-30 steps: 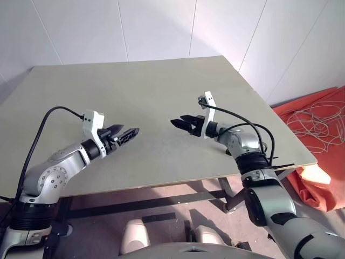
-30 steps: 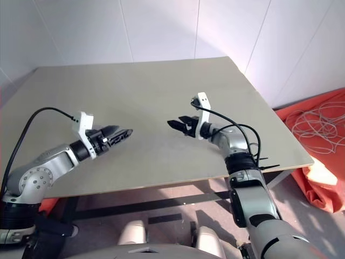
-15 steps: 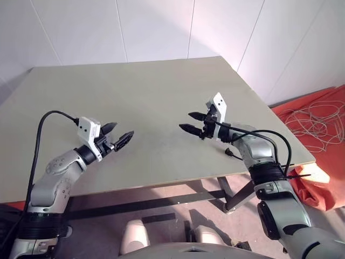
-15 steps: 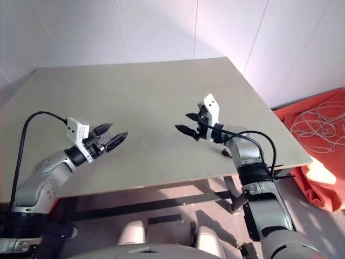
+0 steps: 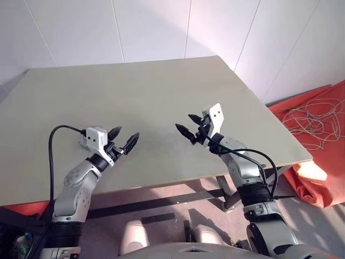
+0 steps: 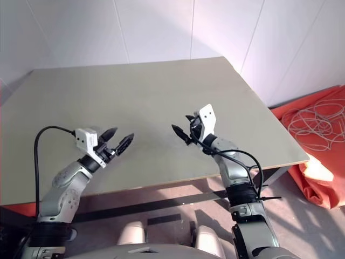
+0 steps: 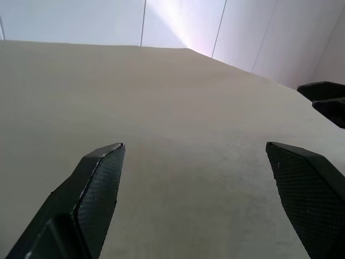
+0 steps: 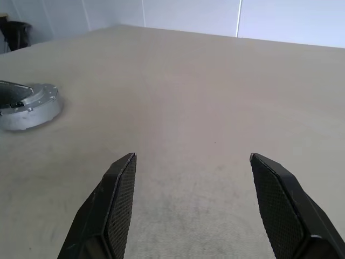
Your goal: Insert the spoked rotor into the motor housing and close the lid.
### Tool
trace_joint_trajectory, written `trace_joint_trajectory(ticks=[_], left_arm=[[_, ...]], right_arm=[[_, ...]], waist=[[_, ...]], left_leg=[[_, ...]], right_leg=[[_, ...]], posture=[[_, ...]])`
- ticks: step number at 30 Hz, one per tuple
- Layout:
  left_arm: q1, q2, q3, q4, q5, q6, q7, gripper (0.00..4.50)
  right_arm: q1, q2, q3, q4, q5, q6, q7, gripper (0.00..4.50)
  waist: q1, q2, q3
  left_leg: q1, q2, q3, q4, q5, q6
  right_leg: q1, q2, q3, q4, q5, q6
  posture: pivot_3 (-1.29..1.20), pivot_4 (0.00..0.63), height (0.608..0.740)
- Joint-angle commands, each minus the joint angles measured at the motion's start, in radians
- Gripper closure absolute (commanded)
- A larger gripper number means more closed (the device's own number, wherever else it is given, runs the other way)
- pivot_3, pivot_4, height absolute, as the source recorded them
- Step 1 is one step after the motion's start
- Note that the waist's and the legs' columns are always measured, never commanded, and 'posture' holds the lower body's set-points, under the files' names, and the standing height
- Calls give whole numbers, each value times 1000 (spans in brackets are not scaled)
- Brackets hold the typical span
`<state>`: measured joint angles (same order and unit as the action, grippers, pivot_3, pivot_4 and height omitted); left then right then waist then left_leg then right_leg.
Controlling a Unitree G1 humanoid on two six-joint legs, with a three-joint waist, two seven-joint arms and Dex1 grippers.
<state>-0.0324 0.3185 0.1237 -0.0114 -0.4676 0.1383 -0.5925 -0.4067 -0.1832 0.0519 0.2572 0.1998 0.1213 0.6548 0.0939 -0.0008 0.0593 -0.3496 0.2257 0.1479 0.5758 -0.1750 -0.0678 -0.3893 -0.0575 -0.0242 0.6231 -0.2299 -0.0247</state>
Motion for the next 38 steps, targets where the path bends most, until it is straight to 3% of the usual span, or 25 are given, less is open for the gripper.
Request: trace_joint_trajectory(ticks=[1,5,9,16,38], left_arm=[[-15,5,12,111,23,-90,-75,45],[-25,1,15,205,37,-155,-127,45],[-36,0,16,259,49,-192,-153,0],[-60,2,22,327,52,-213,-187,0],[-66,6,-9,15,39,37,-86,0]], right_arm=[[-7,-15,5,-58,17,6,23,690],[-6,-33,4,-61,38,33,69,690],[-9,-54,14,-56,30,54,102,15],[-17,-50,19,-33,-3,36,74,15],[-29,-60,6,-47,14,52,79,15]], waist=[[0,0,0],[1,0,0],[1,0,0],[2,0,0],[1,0,0]], left_leg=[[0,0,0,0,0,0],[0,0,0,0,0,0],[0,0,0,0,-1,1],[1,0,0,0,-1,1],[1,0,1,0,-1,1]], right_leg=[[0,0,0,0,0,0],[0,0,0,0,2,-3],[0,0,0,0,3,-5],[1,0,0,0,2,-4],[0,0,0,0,3,-5]], posture=[[0,0,740],[0,0,740],[0,0,740],[0,0,740],[0,0,740]])
